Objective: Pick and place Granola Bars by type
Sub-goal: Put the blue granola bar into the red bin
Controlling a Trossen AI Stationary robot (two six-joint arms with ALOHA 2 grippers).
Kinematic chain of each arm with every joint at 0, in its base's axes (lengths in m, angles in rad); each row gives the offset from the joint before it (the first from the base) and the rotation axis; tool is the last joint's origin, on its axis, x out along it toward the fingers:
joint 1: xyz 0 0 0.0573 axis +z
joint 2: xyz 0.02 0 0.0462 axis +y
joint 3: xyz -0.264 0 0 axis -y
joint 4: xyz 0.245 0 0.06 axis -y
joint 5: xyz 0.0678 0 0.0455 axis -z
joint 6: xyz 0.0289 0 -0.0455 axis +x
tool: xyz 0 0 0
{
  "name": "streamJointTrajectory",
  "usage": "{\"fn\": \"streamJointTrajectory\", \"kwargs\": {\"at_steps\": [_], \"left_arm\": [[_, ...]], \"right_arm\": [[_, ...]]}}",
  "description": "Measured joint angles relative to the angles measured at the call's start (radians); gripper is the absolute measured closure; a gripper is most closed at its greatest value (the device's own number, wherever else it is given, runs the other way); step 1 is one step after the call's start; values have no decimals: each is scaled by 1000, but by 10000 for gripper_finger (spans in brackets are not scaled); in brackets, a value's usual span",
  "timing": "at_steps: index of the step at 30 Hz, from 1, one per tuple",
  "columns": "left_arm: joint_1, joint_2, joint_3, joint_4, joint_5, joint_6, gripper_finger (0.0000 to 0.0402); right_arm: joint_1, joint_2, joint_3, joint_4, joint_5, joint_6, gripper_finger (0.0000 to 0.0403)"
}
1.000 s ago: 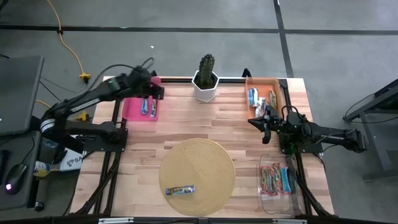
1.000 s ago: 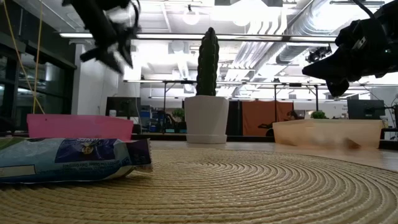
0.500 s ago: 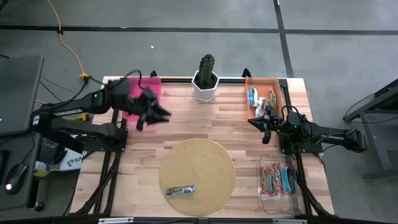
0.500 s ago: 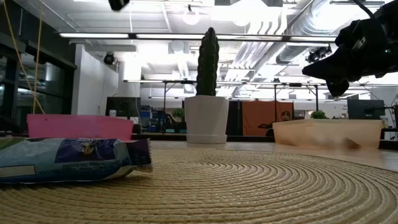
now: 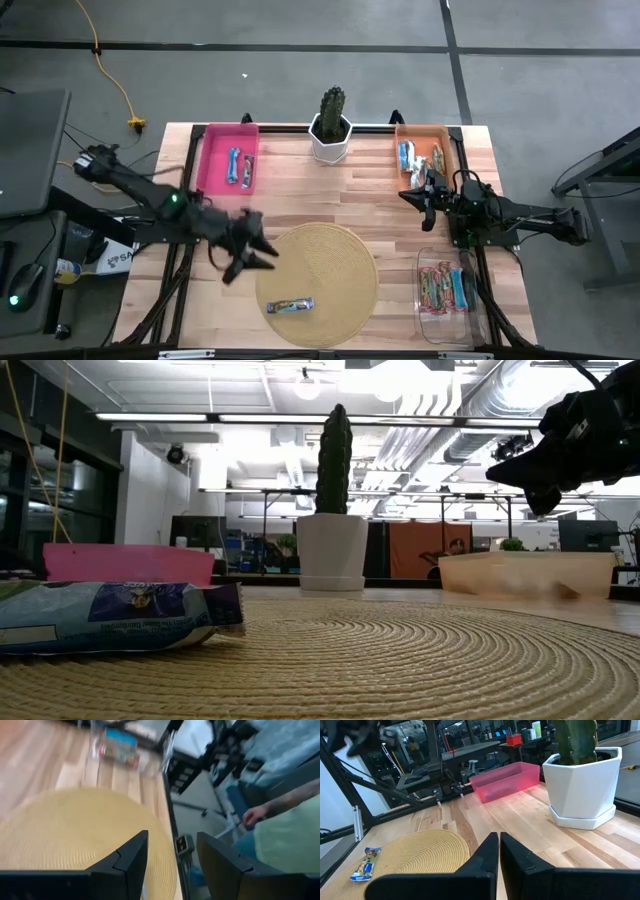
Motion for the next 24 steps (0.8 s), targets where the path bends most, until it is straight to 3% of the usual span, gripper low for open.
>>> {"fn": "streamJointTrajectory", "kwargs": {"at_steps": [6,11,24], "left_arm": [[-174,135,0,-53,-165,-117,236],[-242,258,0,-88,-261,-184,236],[-250,483,0,-22,-146,-187,230]], "right_arm": [[0,0,0,0,0,0,402],[0,-1,0,0,0,0,402],[0,-1,0,0,0,0,402]]}}
